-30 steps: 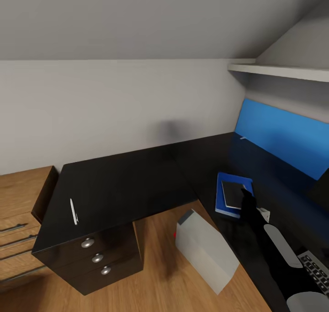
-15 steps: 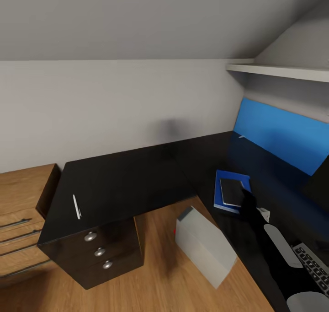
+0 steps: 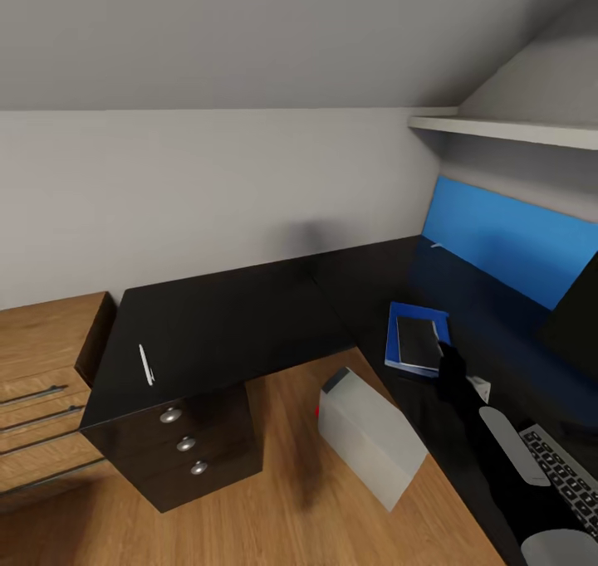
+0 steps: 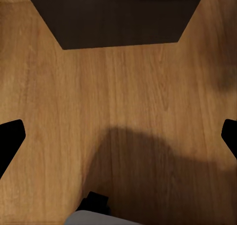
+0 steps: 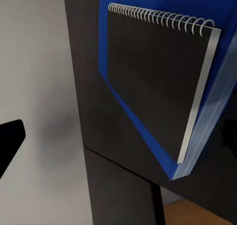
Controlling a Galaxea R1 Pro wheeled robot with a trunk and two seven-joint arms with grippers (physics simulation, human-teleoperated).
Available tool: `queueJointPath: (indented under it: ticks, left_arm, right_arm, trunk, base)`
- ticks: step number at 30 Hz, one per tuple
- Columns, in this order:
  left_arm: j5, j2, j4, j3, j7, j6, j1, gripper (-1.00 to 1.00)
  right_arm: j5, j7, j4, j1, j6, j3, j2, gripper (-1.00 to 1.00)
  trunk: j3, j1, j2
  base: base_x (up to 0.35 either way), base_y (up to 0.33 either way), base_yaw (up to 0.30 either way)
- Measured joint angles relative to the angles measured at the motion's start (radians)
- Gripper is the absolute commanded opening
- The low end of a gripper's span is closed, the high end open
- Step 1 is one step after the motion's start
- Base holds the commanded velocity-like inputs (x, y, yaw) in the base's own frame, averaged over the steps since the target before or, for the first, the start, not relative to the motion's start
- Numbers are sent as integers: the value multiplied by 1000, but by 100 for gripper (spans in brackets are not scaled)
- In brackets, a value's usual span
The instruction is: In the bedroom, organize the workspace by keeping the computer under the desk, ensuring the monitor is on the desk, placing the keyboard on the desk next to the monitor, placing the mouse on the desk next to the keyboard, moving the folder from the swivel chair onto the desk next to the mouse, stacking the notebook on top of the folder with the pen on top of the notebook, and positioning the swivel chair next to the desk.
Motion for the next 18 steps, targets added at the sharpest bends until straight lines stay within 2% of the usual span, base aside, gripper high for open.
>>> queueJointPath:
  ticks: [10,17,18]
  left_arm:
    - [1,0,0,1,1,3,0,100]
    - [1,0,0,1,1,3,0,100]
    - [1,1,0,1,2,3,0,100]
  right_arm:
    - [5,3,-30,0,-3,11,0,100]
    - [46,0,-92,1,-1,95,1,100]
    - [51,-4,-106,2,-1,143,3,100]
  trunk:
    - [31,-38,70]
    - [53,-65,119]
    - [56,-69,126]
  base:
    - [0,0,0]
    - [0,0,0]
    - [0,0,0]
